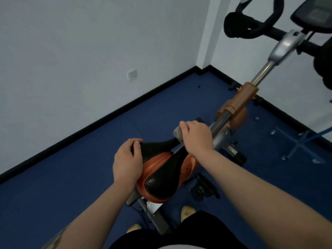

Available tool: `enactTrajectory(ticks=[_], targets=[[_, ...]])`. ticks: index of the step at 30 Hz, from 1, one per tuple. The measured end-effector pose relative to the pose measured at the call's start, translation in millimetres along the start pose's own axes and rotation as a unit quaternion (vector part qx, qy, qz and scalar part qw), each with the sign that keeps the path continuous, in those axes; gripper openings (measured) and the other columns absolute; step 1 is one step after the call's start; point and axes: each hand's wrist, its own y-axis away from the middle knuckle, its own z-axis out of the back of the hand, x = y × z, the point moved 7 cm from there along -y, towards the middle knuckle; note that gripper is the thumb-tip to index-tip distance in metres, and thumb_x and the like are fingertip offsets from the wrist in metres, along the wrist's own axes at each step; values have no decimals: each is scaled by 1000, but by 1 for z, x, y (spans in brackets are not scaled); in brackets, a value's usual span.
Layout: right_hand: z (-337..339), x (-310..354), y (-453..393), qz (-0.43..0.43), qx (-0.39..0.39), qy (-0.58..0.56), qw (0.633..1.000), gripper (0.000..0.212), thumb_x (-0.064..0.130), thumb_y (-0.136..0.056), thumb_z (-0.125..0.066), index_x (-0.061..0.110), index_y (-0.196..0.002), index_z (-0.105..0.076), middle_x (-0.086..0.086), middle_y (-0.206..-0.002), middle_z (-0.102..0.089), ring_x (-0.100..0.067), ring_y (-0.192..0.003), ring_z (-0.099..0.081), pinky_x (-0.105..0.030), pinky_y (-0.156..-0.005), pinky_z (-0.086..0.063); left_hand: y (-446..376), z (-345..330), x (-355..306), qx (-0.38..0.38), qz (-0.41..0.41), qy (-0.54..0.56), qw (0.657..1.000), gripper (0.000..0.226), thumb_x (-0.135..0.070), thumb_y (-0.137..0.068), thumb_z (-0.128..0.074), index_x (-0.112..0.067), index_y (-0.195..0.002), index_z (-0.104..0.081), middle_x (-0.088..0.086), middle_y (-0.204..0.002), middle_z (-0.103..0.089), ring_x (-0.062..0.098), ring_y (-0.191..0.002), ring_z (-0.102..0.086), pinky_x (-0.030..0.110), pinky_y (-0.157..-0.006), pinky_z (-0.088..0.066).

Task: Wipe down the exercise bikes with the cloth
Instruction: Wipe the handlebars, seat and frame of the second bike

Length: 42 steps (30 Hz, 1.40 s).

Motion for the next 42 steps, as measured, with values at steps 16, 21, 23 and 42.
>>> enactTrajectory(ticks=[16,21,23,42], targets=[[-30,89,31,407,150,77,898,27,36,-105,-27,21,-110,-50,-4,-104,-62,-31,-87,-64,-41,-66,-41,79,-13,6,-73,86,117,987,66,-35,-100,-51,-34,-154,-15,-13,-154,-24,6,-141,-26,35,-119,-23],[-39,58,-2,326,324,94,883,51,62,-98,-14,40,-125,-52,2,-128,-63,-26,-116,-58,-41,-86,-42,90,-13,6,23,75,161,984,105,-56,-70,-69,-48,-148,1,-19,-153,-15,1,-137,-27,28,-113,-31],[-31,50,-10,307,281,142,898,58,61,-99,-11,41,-124,-58,-1,-127,-64,-27,-114,-58,-40,-84,-42,91,-13,5,45,74,159,983,115,-57,-64,-77,-53,-143,7,-21,-153,-8,4,-140,-24,34,-116,-31],[-56,151,56,443,227,23,867,50,66,-90,-25,40,-118,-57,11,-127,-56,-19,-113,-53,-38,-79,-39,89,-22,23,92,167,182,965,144,-51,-37,-93,-41,-146,1,-8,-130,-49,3,-108,-57,13,-74,-51]])
